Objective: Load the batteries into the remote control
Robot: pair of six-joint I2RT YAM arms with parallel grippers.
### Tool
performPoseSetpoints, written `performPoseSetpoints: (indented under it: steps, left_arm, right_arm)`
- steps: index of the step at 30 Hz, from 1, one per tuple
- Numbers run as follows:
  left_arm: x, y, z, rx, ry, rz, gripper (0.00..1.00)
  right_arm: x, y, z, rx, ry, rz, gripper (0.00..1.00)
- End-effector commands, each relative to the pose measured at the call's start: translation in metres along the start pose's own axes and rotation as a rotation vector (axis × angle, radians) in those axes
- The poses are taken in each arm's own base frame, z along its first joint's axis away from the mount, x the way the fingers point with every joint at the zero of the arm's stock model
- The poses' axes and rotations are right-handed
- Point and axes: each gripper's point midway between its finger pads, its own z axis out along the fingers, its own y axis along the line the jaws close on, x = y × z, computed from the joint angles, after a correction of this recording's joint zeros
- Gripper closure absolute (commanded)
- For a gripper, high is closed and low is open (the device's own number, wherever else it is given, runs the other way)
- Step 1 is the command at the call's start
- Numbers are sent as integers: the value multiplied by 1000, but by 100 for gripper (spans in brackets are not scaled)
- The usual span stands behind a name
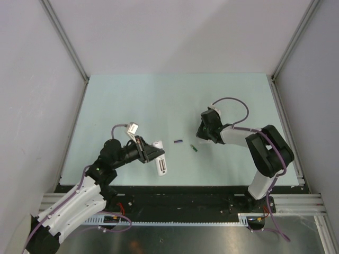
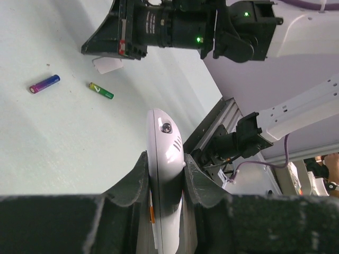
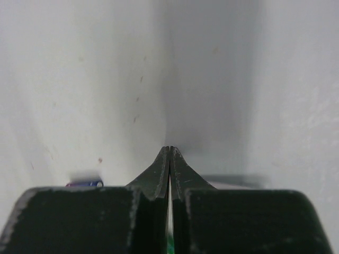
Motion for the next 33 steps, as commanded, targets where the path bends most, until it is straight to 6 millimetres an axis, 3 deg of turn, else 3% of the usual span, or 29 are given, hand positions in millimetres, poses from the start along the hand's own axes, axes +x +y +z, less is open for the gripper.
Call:
performPoseSetpoints:
  steps: [1,5,6,8,11,13,15,17,24,33]
  left_arm:
    - [-9,-8,0,31,-39,4,100]
    - [-11,-10,1,32,-42,10,100]
    - [-12,-10,1,31,-46,12,100]
    - [-13,-11,1,33,-51,16,100]
    - [-15,-13,-1,38,-60,20,100]
    - [-14,-13,-1,43,-57,21,100]
    - [-12,-13,-2,46,-52,19,100]
    - [-11,-14,-4,53,-57,18,100]
    - [-7,-11,-7,47,-65,0,100]
    - [-10,-12,-9,44,-84,-2,100]
  right_arm:
    - [-8,-32,8,88,27,4,100]
    - [-31,-12,-8,8,-44,-89,94]
    - [-38,4,-21,-30,-81,-118,83]
    - [-44,13,-33,-47,-116,-139,67]
    - [-51,27,-55,-71,-166,-159,58]
    - [-44,31,-63,-64,-160,-190,59]
    - [-29,22,-64,-22,-112,-211,87]
    - [-5,7,-63,36,-65,-246,100]
    - [31,-31,-63,152,-16,-252,100]
    - [37,-34,-44,146,4,-243,100]
